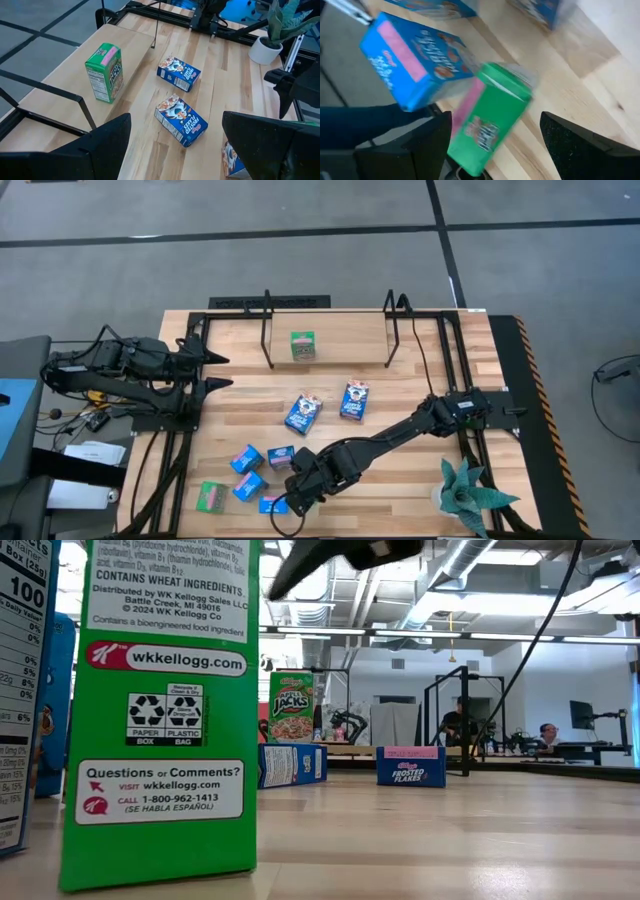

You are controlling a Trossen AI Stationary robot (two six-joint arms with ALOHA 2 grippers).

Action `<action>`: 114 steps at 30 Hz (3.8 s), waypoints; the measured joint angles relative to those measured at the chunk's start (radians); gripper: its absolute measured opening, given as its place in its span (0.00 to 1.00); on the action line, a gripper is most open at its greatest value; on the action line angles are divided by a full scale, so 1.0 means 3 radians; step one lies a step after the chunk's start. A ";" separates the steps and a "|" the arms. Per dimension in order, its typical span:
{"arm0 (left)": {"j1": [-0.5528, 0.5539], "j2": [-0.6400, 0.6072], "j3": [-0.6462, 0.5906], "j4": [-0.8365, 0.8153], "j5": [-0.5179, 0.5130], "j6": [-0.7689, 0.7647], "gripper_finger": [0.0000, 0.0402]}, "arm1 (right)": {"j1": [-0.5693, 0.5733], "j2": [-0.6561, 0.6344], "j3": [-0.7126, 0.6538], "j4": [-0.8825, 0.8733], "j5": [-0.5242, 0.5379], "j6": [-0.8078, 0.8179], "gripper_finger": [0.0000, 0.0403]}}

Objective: Stack cereal on shelf
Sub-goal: Put the right green cereal box on the shelf aligned with the other green cereal box

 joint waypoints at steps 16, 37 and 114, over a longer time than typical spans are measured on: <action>-0.0003 0.0113 0.0005 0.0638 0.1555 0.0567 0.75 | -0.0133 -0.0452 0.0003 -0.0225 0.0077 -0.0457 0.81; -0.0890 0.2522 0.0635 0.1485 0.1803 0.1972 0.75 | 0.0853 -0.1038 0.0005 -0.1640 0.1109 0.0142 0.81; -0.0732 0.3994 0.0641 0.2187 0.2732 0.2397 0.75 | 0.1059 -0.1038 -0.0069 -0.1650 0.1318 0.0072 0.81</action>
